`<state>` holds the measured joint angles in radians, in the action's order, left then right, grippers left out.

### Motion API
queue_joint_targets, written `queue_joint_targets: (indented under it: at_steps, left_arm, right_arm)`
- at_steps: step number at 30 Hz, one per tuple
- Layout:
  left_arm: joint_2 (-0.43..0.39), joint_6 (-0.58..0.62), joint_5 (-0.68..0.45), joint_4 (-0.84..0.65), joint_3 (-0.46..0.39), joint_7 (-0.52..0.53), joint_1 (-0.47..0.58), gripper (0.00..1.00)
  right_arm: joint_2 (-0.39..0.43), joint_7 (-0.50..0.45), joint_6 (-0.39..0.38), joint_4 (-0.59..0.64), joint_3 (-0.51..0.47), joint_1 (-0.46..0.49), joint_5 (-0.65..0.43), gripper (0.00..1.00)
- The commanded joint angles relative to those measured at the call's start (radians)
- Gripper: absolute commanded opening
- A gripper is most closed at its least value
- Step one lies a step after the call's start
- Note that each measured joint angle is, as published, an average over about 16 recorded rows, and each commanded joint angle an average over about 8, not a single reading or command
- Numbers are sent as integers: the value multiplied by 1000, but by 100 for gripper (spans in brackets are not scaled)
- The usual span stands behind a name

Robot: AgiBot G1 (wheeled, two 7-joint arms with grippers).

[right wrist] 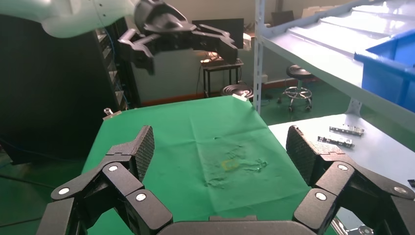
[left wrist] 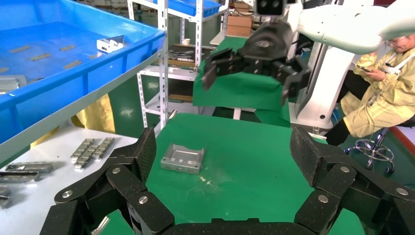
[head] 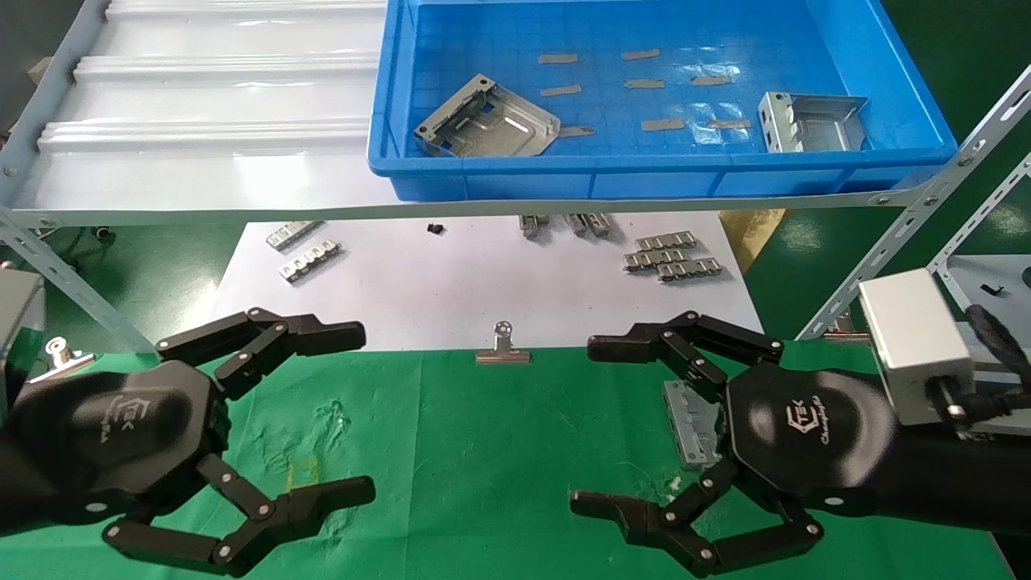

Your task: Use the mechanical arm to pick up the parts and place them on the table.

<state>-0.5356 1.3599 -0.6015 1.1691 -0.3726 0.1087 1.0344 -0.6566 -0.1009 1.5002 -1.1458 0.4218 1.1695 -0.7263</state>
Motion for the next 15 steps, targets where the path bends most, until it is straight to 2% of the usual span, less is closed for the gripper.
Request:
queue_joint_targets:
  at_steps: [1,8,15]
  left_arm:
    - [0,0,0,0,0,0,0,100]
    - [0,0,0,0,0,0,0,100]
    - [0,0,0,0,0,0,0,100]
  right_arm:
    - [15,-29,-1,-46,-47,-31,-1,100]
    - [52,-97,-3,-161,-165,-110,-4,100]
    - [58,-102,-4,-177,-183,-122,-5,100]
